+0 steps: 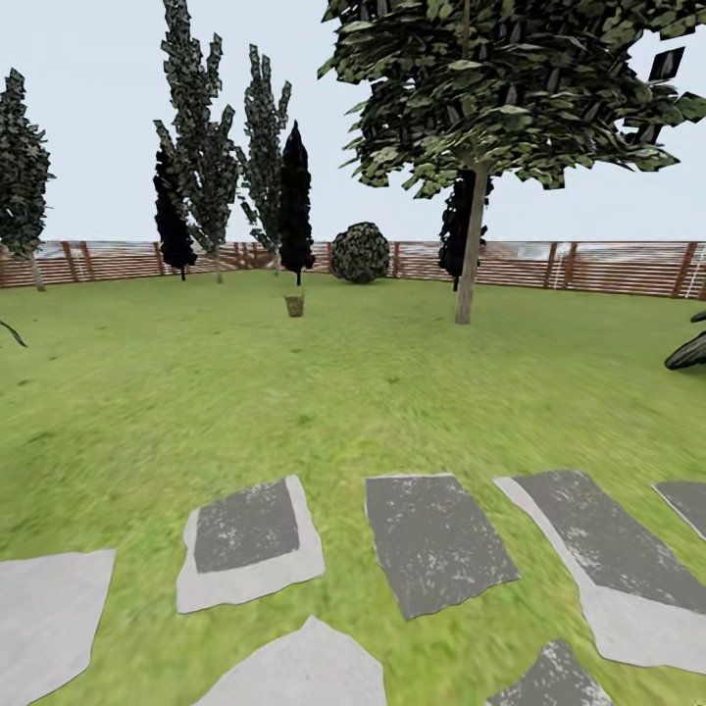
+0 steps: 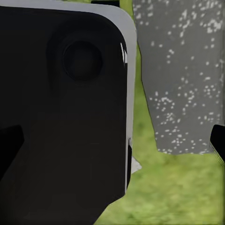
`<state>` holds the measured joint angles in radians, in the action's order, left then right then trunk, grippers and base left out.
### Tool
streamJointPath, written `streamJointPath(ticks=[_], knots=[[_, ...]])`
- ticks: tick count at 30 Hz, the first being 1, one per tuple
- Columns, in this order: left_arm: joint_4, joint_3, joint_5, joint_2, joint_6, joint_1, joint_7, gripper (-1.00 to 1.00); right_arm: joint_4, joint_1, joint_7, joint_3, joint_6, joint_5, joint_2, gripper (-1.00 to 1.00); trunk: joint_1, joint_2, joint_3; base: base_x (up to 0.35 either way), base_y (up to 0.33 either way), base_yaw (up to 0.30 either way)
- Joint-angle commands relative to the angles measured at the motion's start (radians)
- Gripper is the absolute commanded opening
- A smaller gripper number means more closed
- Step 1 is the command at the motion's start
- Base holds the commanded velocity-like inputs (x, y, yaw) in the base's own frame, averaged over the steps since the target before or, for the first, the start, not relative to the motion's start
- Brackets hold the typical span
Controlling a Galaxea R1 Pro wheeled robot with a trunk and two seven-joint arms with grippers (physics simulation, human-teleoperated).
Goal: Take the three Easter eggs out of the wicker basket on the lawn in the garden, then place them on the lawn next to a single tree (choose any tree) so that all three eggs are next to the same tree and none are left in the basket.
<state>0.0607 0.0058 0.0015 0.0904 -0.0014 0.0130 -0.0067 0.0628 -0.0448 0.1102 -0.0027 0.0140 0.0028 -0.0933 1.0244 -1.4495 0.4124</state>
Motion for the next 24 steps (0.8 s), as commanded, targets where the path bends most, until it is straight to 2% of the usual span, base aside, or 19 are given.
streamJointPath(ticks=[1, 24], knots=[[0.002, 0.001, 0.0, 0.0, 0.0, 0.001, -0.001, 1.0, 0.002, -0.001, 0.003, 0.0, 0.001, 0.0, 0.0, 1.0, 0.001, -0.001, 0.001, 0.339, 0.0, 0.005], [0.002, 0.0, 0.0, 0.0, 0.0, 0.001, -0.001, 1.0, 0.002, -0.001, 0.003, -0.001, 0.001, 0.0, 0.0, 1.0, 0.001, -0.001, 0.001, 0.339, 0.0, 0.0]])
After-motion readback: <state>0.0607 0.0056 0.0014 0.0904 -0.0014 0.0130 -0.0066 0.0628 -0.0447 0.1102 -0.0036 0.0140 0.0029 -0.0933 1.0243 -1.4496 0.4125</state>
